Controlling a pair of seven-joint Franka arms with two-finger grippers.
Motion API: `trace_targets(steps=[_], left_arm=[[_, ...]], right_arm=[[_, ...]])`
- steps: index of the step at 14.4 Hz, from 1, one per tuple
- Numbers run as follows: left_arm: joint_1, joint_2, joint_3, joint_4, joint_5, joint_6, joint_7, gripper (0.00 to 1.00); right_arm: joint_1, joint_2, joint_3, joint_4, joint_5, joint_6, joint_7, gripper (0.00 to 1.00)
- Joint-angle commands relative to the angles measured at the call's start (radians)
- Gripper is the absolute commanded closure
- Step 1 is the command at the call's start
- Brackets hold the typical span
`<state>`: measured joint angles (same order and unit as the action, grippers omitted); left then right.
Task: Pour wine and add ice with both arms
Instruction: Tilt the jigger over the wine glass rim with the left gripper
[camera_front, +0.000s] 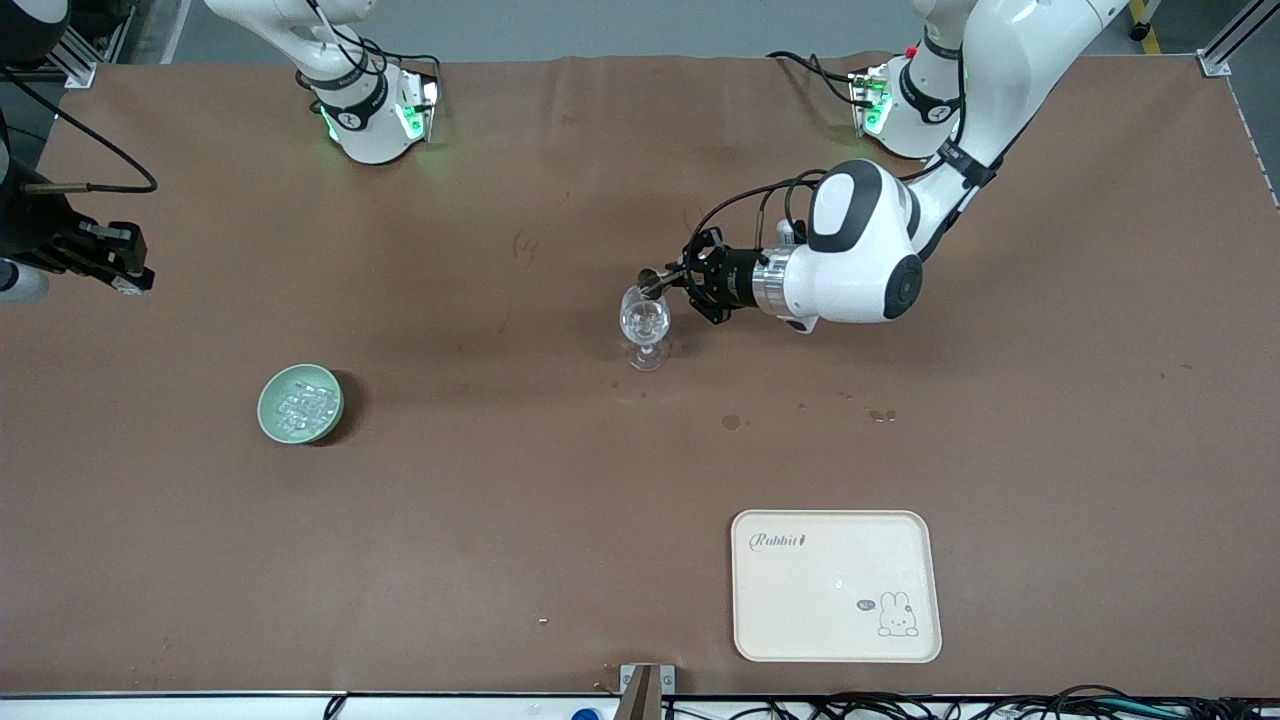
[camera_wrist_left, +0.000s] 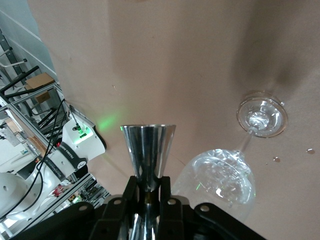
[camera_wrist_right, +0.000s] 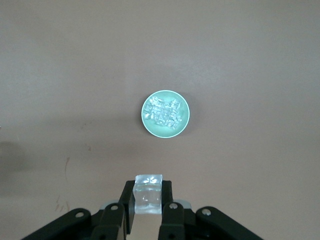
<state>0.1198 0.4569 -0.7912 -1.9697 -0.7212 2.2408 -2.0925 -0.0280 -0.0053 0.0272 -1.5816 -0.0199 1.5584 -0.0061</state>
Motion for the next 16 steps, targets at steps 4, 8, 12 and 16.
trace_targets(steps=[4,8,12,16], left_arm=[[-0.003,-0.001,0.001,0.011,0.02,0.007,-0.055,0.99],[0.015,-0.001,0.001,0.009,0.025,0.0,-0.031,0.99],[0.069,-0.009,-0.003,0.009,0.016,-0.05,0.168,0.99],[0.072,-0.007,-0.007,0.017,-0.084,-0.059,0.363,0.99]], right_arm=[[0.002,0.004,-0.001,0.009,0.005,-0.008,0.008,0.93],[0.002,0.004,-0.001,0.008,0.005,-0.008,0.008,0.93],[0.003,0.002,-0.001,0.006,0.005,-0.009,0.008,0.93],[0.028,0.002,-0.001,0.003,0.005,-0.008,0.017,0.93]])
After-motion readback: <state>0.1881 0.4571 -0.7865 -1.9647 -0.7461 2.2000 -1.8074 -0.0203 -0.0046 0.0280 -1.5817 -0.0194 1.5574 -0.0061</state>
